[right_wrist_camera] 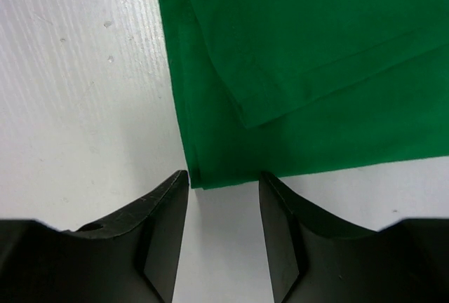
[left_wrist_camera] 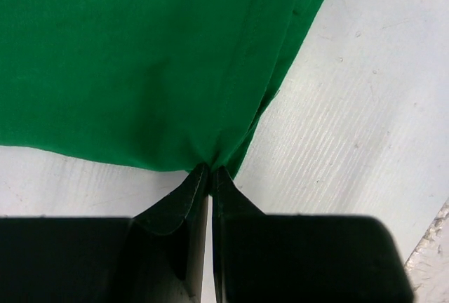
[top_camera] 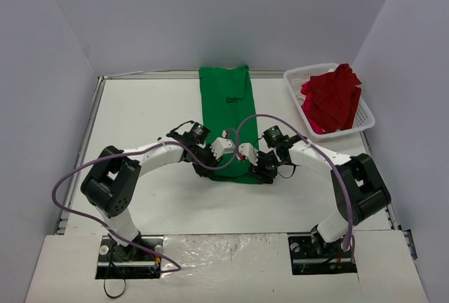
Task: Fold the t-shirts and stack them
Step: Grab the bottom of the folded rectangular tshirt with both arms
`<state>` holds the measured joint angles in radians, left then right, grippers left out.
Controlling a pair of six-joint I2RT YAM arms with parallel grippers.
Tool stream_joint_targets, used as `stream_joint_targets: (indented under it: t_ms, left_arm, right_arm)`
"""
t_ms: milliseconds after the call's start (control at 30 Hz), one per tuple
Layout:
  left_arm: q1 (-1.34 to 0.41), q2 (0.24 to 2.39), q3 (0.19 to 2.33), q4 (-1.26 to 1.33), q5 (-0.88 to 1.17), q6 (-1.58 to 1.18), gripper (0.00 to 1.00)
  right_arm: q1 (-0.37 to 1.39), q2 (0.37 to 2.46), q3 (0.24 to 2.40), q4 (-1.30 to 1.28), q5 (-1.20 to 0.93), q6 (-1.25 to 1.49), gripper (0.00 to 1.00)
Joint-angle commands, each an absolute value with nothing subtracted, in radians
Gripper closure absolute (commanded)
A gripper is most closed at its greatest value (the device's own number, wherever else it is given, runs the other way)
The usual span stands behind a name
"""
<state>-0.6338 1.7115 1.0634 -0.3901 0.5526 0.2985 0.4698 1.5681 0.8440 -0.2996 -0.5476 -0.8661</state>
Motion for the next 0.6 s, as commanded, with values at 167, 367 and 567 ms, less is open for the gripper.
stream_joint_targets:
  t_ms: [167, 367, 567]
  left_arm:
    - [-0.626, 1.735, 1.089, -0.39, 0.634, 0.281, 0.98]
    - [-0.623, 1.755, 1.103, -0.403, 0.644, 0.281, 0.98]
    - [-0.621, 1.761, 1.109, -0.408, 0.655, 0.282, 0.98]
  right_arm:
    - [0.52, 1.574, 0.854, -0.316, -0.528, -0.868, 0.59]
    - [0.523, 1.595, 0.842, -0.316, -0.514, -0.873, 0.59]
    - [0.528, 1.644, 0.848, -0.316, -0.506, -0.874, 0.6]
